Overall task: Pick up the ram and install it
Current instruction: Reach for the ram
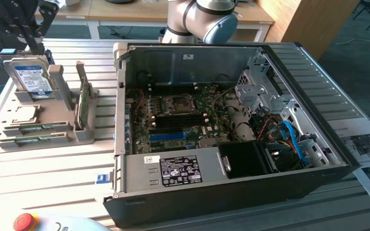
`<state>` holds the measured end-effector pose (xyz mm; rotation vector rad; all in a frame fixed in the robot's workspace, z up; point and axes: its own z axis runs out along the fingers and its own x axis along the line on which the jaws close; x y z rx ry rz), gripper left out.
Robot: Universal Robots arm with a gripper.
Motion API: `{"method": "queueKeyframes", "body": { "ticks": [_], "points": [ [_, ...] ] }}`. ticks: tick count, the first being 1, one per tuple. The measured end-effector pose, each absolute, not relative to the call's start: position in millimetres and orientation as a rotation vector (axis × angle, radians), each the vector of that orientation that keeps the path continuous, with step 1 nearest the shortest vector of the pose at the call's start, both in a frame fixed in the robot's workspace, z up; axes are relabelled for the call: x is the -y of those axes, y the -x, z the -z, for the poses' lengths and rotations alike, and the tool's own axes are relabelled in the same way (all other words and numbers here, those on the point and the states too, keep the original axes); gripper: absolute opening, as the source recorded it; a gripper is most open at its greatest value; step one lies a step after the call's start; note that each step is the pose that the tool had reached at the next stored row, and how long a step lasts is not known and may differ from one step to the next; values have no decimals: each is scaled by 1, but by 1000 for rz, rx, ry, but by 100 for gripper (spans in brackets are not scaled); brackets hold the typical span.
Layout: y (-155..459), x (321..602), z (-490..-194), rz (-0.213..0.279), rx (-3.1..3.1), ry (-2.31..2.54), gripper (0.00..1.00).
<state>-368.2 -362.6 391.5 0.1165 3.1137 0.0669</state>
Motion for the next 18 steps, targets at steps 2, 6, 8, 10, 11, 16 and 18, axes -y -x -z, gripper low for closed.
{"method": "queueKeyframes", "body": {
  "ticks": [2, 6, 8, 10, 11, 16, 18],
  "points": [
    [373, 362, -391, -67, -3114, -116, 10],
    [381, 362, -391, -67, -3114, -117, 10],
    [386, 361, -391, -67, -3114, -117, 10],
    [391, 361, -391, -67, -3114, -117, 10],
    [393, 361, -391, -67, -3114, -117, 10],
    [403, 361, -391, -67, -3114, -117, 10],
    [407, 361, -391, -67, -3114, -117, 10]
  ]
}}
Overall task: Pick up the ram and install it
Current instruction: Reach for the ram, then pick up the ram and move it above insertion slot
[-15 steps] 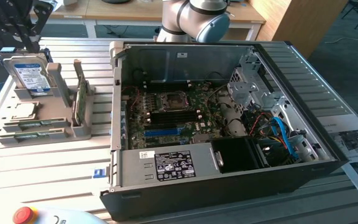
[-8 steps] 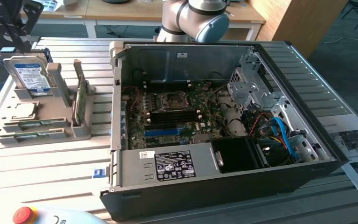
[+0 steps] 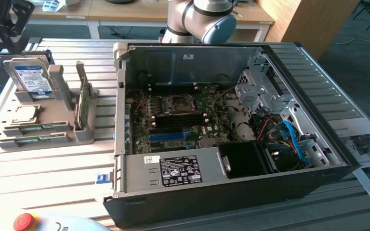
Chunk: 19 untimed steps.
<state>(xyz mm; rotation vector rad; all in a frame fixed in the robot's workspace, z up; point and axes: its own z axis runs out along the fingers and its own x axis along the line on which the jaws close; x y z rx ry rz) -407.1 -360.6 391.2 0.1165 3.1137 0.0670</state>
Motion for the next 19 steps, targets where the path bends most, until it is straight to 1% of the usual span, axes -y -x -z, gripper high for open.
{"method": "queueKeyframes", "body": {
  "ticks": [19],
  "points": [
    [409, 361, -391, -67, -3115, -99, 10]
  ]
}}
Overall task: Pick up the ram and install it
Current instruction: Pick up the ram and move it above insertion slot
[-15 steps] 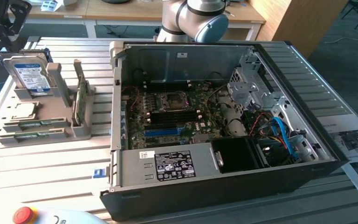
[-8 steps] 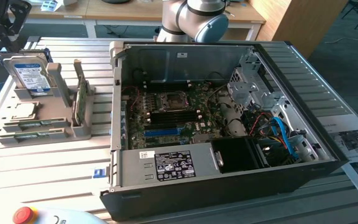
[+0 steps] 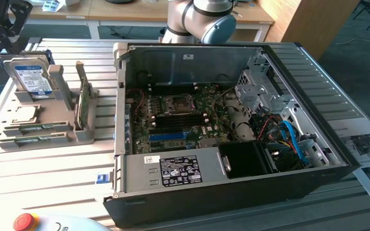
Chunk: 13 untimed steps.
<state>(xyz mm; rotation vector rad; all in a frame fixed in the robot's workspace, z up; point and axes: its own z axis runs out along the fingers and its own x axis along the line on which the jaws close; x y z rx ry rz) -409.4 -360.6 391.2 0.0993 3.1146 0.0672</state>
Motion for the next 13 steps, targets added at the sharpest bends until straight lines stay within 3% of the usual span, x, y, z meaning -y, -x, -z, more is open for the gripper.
{"method": "queueKeyframes", "body": {
  "ticks": [13],
  "points": [
    [409, 361, -391, -70, -3117, 100, 10]
  ]
}}
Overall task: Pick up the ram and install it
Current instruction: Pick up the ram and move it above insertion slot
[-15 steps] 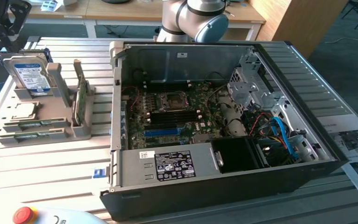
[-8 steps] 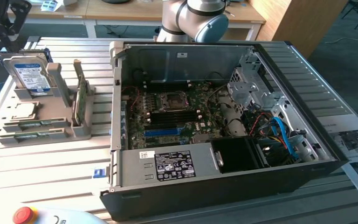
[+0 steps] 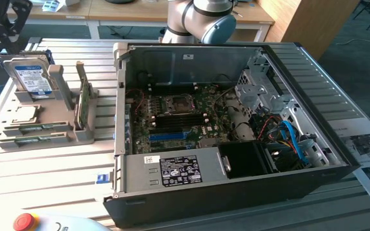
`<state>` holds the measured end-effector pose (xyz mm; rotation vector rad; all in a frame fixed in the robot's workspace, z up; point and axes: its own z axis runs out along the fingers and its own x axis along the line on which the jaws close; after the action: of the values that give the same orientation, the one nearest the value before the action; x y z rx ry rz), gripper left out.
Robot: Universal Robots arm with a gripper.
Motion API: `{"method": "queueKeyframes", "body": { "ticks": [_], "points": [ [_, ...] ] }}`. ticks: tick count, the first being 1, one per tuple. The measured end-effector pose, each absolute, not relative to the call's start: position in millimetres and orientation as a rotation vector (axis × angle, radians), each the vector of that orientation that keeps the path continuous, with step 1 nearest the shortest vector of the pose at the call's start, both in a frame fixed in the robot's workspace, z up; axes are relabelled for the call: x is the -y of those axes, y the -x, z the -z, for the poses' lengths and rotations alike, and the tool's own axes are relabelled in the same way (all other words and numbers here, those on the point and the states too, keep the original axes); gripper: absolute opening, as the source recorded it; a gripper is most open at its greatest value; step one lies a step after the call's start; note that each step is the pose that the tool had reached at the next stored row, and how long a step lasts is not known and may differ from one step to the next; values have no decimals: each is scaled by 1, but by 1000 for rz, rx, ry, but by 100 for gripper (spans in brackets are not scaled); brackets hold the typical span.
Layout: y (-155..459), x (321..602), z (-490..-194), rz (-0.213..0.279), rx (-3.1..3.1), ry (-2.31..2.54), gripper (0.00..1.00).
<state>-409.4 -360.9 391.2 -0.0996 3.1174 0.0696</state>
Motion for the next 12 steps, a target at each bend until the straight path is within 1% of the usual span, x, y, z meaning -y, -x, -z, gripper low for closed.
{"method": "queueKeyframes", "body": {
  "ticks": [12],
  "points": [
    [409, 361, -391, -72, -3100, 378, 10]
  ]
}}
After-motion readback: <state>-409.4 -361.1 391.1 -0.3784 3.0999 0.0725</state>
